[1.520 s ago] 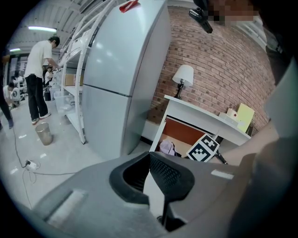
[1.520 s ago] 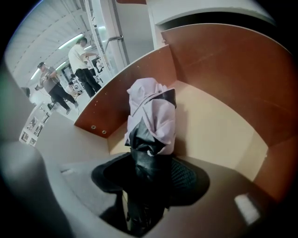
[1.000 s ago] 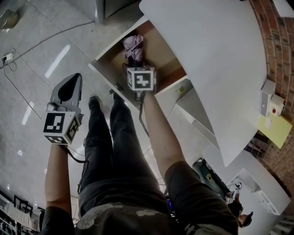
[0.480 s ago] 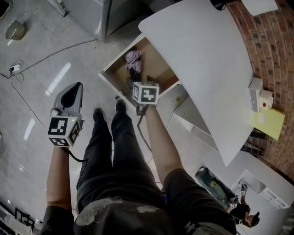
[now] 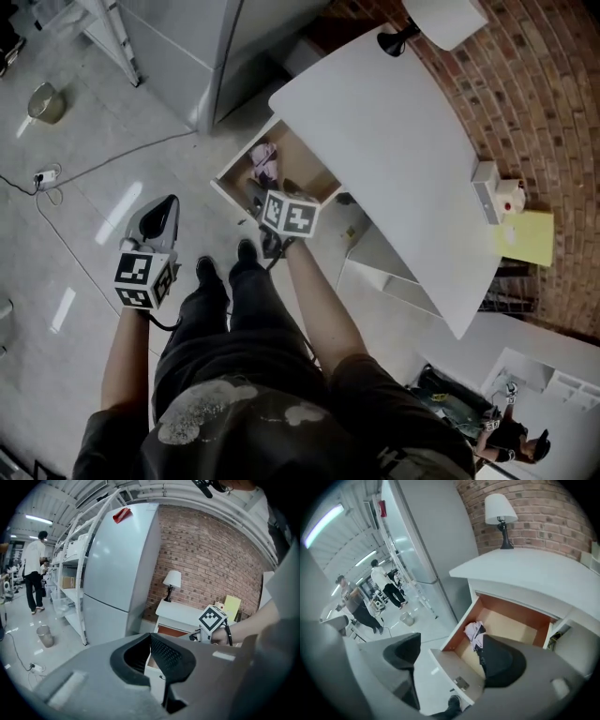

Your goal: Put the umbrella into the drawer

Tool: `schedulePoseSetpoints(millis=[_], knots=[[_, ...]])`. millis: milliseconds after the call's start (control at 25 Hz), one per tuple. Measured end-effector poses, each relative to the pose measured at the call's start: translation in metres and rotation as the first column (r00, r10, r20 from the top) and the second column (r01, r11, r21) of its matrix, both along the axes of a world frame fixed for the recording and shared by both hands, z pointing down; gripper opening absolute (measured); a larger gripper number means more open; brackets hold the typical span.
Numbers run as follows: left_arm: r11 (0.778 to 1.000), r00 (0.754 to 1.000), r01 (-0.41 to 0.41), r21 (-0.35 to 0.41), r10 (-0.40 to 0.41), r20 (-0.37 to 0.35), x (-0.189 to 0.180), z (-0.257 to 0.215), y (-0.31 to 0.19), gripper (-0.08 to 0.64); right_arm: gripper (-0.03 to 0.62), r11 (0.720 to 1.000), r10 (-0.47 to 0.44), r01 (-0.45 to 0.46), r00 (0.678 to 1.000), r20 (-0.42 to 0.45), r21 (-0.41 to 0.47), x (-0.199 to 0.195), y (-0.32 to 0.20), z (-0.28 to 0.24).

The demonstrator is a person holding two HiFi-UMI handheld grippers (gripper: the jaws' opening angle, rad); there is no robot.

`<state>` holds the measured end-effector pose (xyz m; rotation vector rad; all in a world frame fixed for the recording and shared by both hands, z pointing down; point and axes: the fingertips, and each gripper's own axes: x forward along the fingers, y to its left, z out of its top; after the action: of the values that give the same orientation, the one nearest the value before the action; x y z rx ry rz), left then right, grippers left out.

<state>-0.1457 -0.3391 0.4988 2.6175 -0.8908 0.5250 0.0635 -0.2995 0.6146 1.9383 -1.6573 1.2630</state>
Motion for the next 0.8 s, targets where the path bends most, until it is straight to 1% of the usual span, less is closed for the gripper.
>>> schedulePoseSetpoints(millis=[160, 320, 440, 520, 600, 680, 800], knots=[[1.0, 1.0, -0.008, 0.017, 0.008, -0.027, 0.004, -0.021, 0.0, 0.011, 0.408, 0.998, -0.041, 0.041, 0.999, 0.005, 0.04, -0.009, -0.003, -0.037], [0.999, 0.999, -0.007, 0.048, 0.009, -0.044, 0.008, -0.045, 0.002, 0.011, 0.408, 0.994, -0.088, 0.089, 0.996, -0.017, 0.067, -0.012, 0.0, -0.067], [0.998, 0.999, 0.015, 0.06, -0.011, -0.053, 0.007, -0.056, 0.004, 0.011, 0.408, 0.99, -0.101, 0.101, 0.995, -0.011, 0.095, -0.015, 0.002, -0.085], [0.997, 0.998, 0.033, 0.064, -0.03, -0.058, 0.007, -0.064, 0.01, 0.011, 0.402, 0.986, -0.125, 0.126, 0.992, -0.012, 0.111, -0.019, 0.007, -0.097], [0.996, 0.997, 0.055, 0.067, -0.051, -0.064, 0.01, -0.074, 0.018, 0.011, 0.377, 0.979, -0.157, 0.158, 0.987, -0.017, 0.13, -0.021, 0.012, -0.111], [0.994, 0.994, 0.083, 0.069, -0.078, -0.072, 0.015, -0.083, 0.027, 0.011, 0.32, 0.971, -0.183, 0.185, 0.983, -0.031, 0.152, -0.018, 0.017, -0.126], [0.99, 0.991, 0.115, 0.082, -0.109, -0.082, 0.025, -0.096, 0.045, 0.011, 0.267, 0.957, -0.218, 0.224, 0.975, -0.052, 0.185, -0.011, 0.026, -0.142]])
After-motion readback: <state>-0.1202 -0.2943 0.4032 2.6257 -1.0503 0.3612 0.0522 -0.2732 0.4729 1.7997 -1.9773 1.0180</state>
